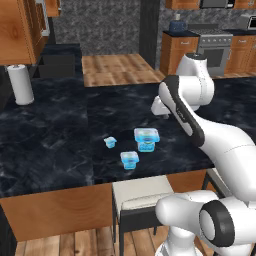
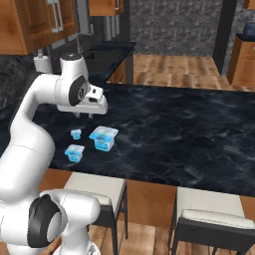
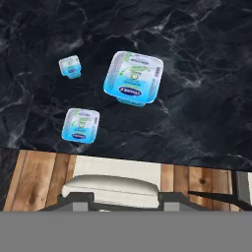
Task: Stack the yogurt containers by placing the smaller containers on top of the larger containers.
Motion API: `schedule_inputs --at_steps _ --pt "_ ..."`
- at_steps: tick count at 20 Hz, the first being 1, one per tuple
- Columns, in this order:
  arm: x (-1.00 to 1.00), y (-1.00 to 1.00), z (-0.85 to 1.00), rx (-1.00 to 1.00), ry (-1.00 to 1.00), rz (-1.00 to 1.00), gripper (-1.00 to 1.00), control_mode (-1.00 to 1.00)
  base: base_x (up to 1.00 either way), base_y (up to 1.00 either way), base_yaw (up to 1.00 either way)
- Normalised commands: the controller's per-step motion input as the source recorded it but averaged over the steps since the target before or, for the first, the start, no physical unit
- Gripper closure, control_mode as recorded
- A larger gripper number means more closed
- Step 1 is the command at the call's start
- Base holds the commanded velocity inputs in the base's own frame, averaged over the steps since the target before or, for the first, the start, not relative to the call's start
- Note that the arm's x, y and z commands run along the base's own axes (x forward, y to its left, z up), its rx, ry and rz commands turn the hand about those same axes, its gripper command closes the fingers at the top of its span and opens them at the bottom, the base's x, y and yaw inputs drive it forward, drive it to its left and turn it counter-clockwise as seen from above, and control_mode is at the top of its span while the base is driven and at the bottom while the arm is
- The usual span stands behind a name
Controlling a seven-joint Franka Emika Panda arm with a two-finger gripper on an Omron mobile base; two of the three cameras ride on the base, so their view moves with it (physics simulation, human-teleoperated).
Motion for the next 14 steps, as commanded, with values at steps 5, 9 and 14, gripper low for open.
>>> schedule_inputs --at_steps 5,9,14 --pt "0.00 0.08 0.00 0.00 0.01 -0.01 -1.00 -1.00 0.00 0.00 0.00" --pt "0.00 0.31 0.00 0.00 0.00 -0.05 -1.00 -1.00 0.00 0.00 0.00" --pt "0.00 0.41 0.00 0.00 0.00 -0.04 -1.00 -1.00 0.00 0.00 0.00"
